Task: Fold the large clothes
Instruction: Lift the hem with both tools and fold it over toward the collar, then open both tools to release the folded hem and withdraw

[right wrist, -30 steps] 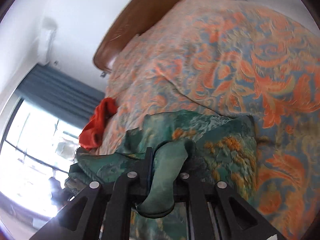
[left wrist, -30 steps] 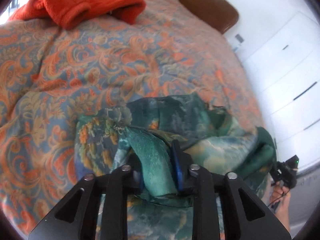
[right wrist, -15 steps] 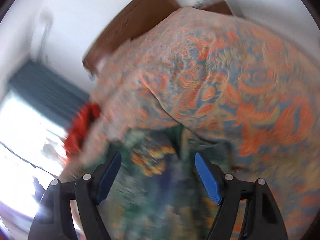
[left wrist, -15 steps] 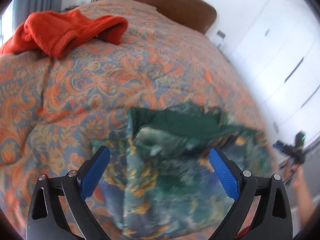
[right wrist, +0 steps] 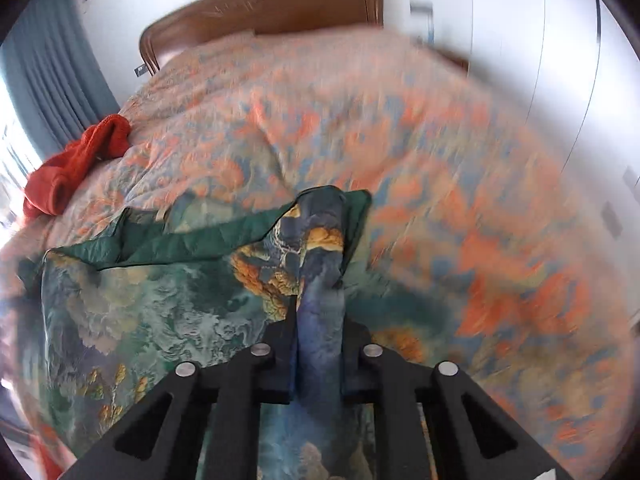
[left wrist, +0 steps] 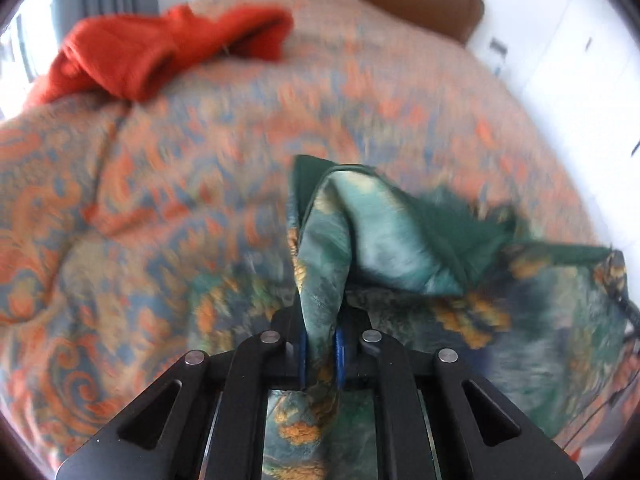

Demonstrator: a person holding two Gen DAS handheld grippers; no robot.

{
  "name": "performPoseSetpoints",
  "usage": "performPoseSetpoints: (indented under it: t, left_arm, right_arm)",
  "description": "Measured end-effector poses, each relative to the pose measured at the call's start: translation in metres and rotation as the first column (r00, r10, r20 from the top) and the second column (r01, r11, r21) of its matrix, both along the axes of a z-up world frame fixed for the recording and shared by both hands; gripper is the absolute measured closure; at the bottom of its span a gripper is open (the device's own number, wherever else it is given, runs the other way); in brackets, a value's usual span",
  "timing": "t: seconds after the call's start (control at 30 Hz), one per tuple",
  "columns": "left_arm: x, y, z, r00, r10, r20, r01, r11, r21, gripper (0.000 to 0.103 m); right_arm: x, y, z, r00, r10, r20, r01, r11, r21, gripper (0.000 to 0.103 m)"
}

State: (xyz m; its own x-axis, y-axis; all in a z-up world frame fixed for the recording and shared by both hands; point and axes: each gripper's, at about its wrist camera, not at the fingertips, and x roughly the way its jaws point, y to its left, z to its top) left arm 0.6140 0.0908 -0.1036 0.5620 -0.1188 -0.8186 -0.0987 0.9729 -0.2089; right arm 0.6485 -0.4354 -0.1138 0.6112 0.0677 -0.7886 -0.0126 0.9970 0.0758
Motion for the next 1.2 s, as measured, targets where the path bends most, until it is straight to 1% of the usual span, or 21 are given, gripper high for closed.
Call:
performPoseSetpoints:
  t: [0.03,0.07,0.1,0.2,0.27,0.3,0.33,0.4,0.47,0.5,0.53,0.57,0.63,0.77,0.87,0.93,1.07,1.13,1.2]
  left_arm:
    - [0.001,0.001,0.008,1.0,0.005,0.028,-0.005,1.0,-0.01,0.095]
    - [0.002,0.001,0.018,0.998,0.012,0.065,-0.012,1.0,-0.004,0.095]
    - [0.003,-0.003,0.028,0.994,0.019,0.11,-0.022,0.999,0.026,0.095]
    - [0.01,-0.014,0.038,0.98,0.024,0.2,-0.047,0.993,0.107,0.095]
    - [0.021,-0.021,0.026,0.972,0.034,0.232,-0.074,0.983,0.169,0.095]
    - [0.027,-0.022,0.012,0.974,0.045,0.222,-0.089,0.977,0.193,0.095]
    - [0.034,-0.023,-0.001,0.978,0.053,0.201,-0.094,0.975,0.202,0.095]
    - [0.046,-0.018,-0.039,0.989,0.066,0.133,-0.092,0.975,0.2,0.094]
    - [0.048,-0.01,-0.082,0.995,0.076,0.067,-0.086,0.982,0.166,0.092]
    - [0.047,-0.006,-0.097,0.995,0.077,0.058,-0.084,0.987,0.134,0.092]
    - [0.045,-0.004,-0.105,0.995,0.077,0.057,-0.083,0.99,0.11,0.091]
    - [0.043,-0.002,-0.111,0.995,0.078,0.06,-0.083,0.993,0.08,0.09]
    - [0.044,0.001,-0.117,0.994,0.081,0.069,-0.084,0.995,0.048,0.089]
    - [0.044,0.007,-0.134,0.993,0.091,0.08,-0.091,0.996,-0.005,0.085]
    - [0.044,0.002,-0.139,0.991,0.096,0.097,-0.097,0.995,0.002,0.084]
    - [0.046,0.003,-0.14,0.99,0.096,0.102,-0.097,0.995,0.002,0.084]
    - [0.048,0.008,-0.141,0.989,0.104,0.101,-0.101,0.994,-0.029,0.083]
    - [0.047,0.007,-0.139,0.989,0.105,0.102,-0.104,0.994,-0.02,0.082]
    - [0.045,0.006,-0.136,0.989,0.108,0.101,-0.108,0.994,-0.003,0.078]
  right_arm:
    - [-0.003,0.003,0.013,0.999,0.0,0.046,0.002,0.999,-0.044,0.091]
    - [-0.004,0.007,0.023,0.996,-0.001,0.084,0.006,0.998,-0.067,0.091]
    - [-0.002,0.01,0.034,0.992,-0.001,0.128,0.011,0.997,-0.082,0.091]
    - [0.005,0.02,0.061,0.971,-0.019,0.237,0.047,0.992,-0.116,0.091]
    - [0.013,0.026,0.069,0.956,-0.035,0.29,0.076,0.989,-0.129,0.091]
    - [0.02,0.029,0.067,0.95,-0.039,0.309,0.089,0.985,-0.149,0.091]
    - [0.027,0.032,0.062,0.95,-0.038,0.311,0.096,0.98,-0.172,0.091]
    - [0.04,0.032,0.04,0.96,-0.047,0.275,0.106,0.973,-0.204,0.091]
    - [0.055,0.028,0.0,0.981,-0.051,0.186,0.093,0.969,-0.23,0.091]
    - [0.06,0.024,-0.023,0.989,-0.054,0.135,0.084,0.969,-0.23,0.091]
    - [0.062,0.019,-0.045,0.994,-0.056,0.09,0.074,0.975,-0.211,0.091]
    - [0.063,0.015,-0.06,0.997,-0.053,0.059,0.063,0.981,-0.184,0.091]
    - [0.064,0.009,-0.086,0.998,-0.056,0.026,0.059,0.99,-0.131,0.09]
    - [0.067,-0.003,-0.103,0.997,-0.069,0.028,0.07,0.996,-0.048,0.087]
    - [0.069,-0.013,-0.111,0.996,-0.08,0.024,0.079,0.997,0.022,0.086]
    - [0.076,-0.01,-0.116,0.996,-0.082,0.026,0.081,0.996,0.037,0.086]
    - [0.079,-0.01,-0.121,0.996,-0.083,0.027,0.081,0.995,0.064,0.086]
    - [0.083,-0.008,-0.123,0.996,-0.084,0.029,0.082,0.994,0.072,0.086]
    - [0.081,-0.009,-0.122,0.996,-0.086,0.033,0.084,0.994,0.077,0.085]
